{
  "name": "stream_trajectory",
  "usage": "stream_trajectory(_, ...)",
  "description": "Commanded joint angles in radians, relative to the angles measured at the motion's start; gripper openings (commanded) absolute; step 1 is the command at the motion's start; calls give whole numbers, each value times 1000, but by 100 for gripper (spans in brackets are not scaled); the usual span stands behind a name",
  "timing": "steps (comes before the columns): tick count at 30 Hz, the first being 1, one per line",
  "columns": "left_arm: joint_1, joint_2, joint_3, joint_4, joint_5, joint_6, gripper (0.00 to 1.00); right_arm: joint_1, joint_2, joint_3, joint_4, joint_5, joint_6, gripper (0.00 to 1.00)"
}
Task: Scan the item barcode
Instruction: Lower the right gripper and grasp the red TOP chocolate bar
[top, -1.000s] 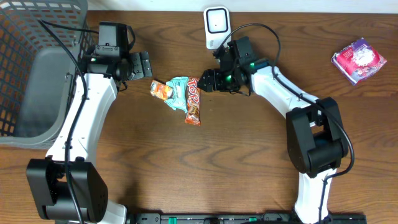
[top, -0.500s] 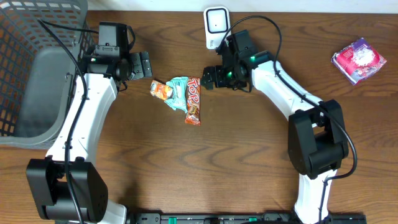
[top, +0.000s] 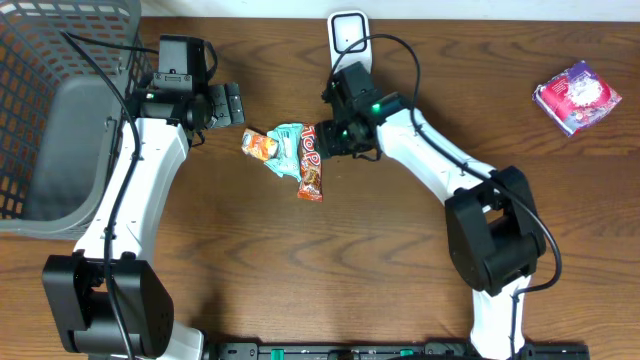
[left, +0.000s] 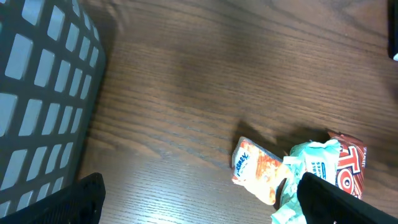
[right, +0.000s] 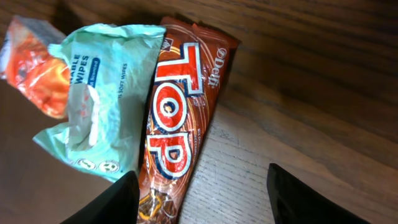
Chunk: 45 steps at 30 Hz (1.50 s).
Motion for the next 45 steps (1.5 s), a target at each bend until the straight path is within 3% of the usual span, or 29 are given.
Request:
stream_trajectory(1, 5, 8, -3, -2, -9, 10, 98, 41, -31, 10, 13, 106, 67, 61)
stream_trajectory(11, 5, 8, -3, -2, -10, 10, 98, 116, -6, 9, 40, 189, 154, 61)
stream_trajectory(41, 5, 8, -3, -2, -10, 10, 98, 139, 149, 8, 51, 248, 165, 60)
stream_trajectory(43, 5, 8, -3, -2, -9, 10, 98, 139, 163, 8, 52, 248, 165, 57)
stream_trajectory(45, 5, 8, -3, -2, -10, 10, 98, 139, 177, 8, 51, 248, 165, 45)
